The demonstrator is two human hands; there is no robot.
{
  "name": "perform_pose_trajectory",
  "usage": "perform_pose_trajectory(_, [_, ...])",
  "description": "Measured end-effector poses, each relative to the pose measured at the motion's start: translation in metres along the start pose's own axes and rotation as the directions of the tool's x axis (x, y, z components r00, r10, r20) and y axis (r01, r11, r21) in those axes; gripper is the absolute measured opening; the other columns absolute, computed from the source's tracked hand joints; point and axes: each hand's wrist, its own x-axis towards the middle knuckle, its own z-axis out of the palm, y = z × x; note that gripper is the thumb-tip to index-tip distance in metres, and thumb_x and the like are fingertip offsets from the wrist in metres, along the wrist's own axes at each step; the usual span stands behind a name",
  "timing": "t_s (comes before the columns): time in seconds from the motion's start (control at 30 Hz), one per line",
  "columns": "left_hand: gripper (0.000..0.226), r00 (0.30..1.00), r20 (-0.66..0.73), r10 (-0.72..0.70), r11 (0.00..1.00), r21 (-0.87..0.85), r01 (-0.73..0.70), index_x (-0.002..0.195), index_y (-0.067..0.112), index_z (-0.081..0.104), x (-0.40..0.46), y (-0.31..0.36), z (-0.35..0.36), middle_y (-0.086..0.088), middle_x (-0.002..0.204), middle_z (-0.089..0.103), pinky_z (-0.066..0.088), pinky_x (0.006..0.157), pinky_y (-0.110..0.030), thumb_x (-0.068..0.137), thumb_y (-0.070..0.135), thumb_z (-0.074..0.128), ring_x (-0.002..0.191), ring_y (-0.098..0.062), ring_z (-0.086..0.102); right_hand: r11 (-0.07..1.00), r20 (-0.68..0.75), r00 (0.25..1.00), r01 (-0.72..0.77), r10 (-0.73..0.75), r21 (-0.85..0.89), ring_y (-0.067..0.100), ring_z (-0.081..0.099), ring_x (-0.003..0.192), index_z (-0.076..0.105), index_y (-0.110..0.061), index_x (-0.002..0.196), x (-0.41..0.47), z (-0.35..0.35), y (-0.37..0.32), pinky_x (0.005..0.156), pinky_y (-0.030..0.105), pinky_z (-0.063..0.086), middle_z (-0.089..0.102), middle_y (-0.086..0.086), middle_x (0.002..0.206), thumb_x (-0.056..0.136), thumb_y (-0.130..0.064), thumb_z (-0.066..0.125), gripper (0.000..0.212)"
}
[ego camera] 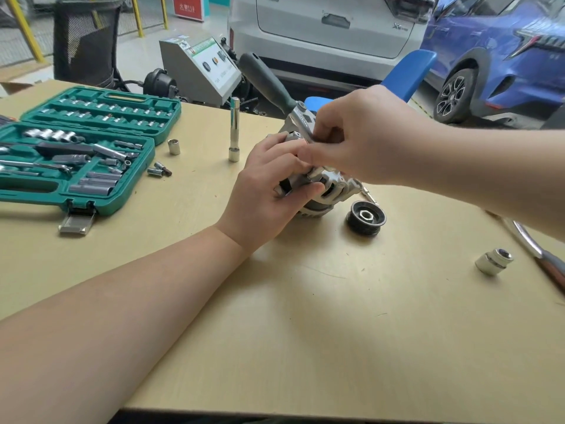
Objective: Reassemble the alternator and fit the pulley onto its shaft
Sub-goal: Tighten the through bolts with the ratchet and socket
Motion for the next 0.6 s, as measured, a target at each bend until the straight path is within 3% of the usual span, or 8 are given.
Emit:
perform_pose_trajectory(0.07, [0.018,0.999,-0.011,0.049,0.999,-0.007,-0.049,0.094,-0.002,0.075,0.003,-0.001,0.0,-0.004,0.113,0.072,0.047,0.108,-0.062,0.09,0.009,0.088,0.122,-0.041,0.064,0.958,0.009,0.962,0.272,-0.272,-0.094,0.033,0.055,0.073,0.069,-0.012,0.089,-0.006,-0.001,0.006,0.069,0.042,0.051,0.063,0.004,0.077,0.093,-0.042,0.069,0.031])
perform_pose_trajectory(0.17, [0.017,0.999,-0.002,0.049,0.998,-0.027,-0.049,0.091,-0.002,0.073,0.004,0.0,0.0,-0.014,0.12,0.074,0.044,0.111,-0.066,0.092,0.01,0.085,0.122,-0.044,0.064,0.761,0.113,0.797,0.601,-0.593,-0.246,0.038,0.059,0.083,0.071,-0.005,0.103,-0.012,-0.003,0.023,0.073,0.051,0.054,0.066,0.015,0.104,0.101,-0.022,0.061,0.02])
perform_pose_trajectory(0.27, [0.019,1.0,0.028,0.001,1.0,-0.016,0.0,0.099,-0.005,0.077,0.002,0.001,0.0,-0.019,0.131,0.072,0.042,0.116,-0.063,0.09,0.009,0.087,0.131,-0.041,0.061,0.548,0.166,0.645,0.736,-0.746,-0.398,0.041,0.062,0.091,0.071,-0.001,0.105,-0.014,-0.003,0.042,0.071,0.051,0.056,0.065,0.024,0.115,0.104,-0.005,0.053,0.018])
perform_pose_trajectory(0.33, [0.021,0.999,0.034,-0.01,1.0,-0.012,0.01,0.102,-0.004,0.078,0.0,0.002,-0.001,-0.018,0.134,0.072,0.042,0.117,-0.061,0.091,0.01,0.087,0.134,-0.034,0.059,0.479,0.168,0.596,0.756,-0.785,-0.446,0.042,0.063,0.092,0.071,0.001,0.106,-0.014,-0.001,0.048,0.068,0.049,0.056,0.066,0.024,0.113,0.104,0.0,0.049,0.022])
perform_pose_trajectory(0.47, [0.022,0.999,0.018,-0.032,0.999,-0.002,0.033,0.103,-0.002,0.077,0.0,0.002,-0.001,-0.015,0.135,0.072,0.043,0.119,-0.057,0.09,0.012,0.088,0.137,-0.034,0.057,0.534,0.11,0.621,0.741,-0.776,-0.407,0.042,0.063,0.085,0.072,0.003,0.107,-0.013,0.002,0.046,0.076,0.052,0.056,0.068,0.022,0.104,0.107,-0.007,0.049,0.025])
perform_pose_trajectory(0.6, [0.02,0.999,-0.023,-0.022,1.0,0.021,0.022,0.099,-0.001,0.075,0.001,0.002,0.001,-0.014,0.128,0.074,0.048,0.112,-0.056,0.088,0.01,0.088,0.132,-0.034,0.061,0.729,-0.053,0.749,0.623,-0.661,-0.284,0.036,0.055,0.06,0.068,0.0,0.084,-0.02,0.016,0.037,0.057,0.043,0.051,0.061,0.014,0.073,0.109,-0.024,0.052,0.038])
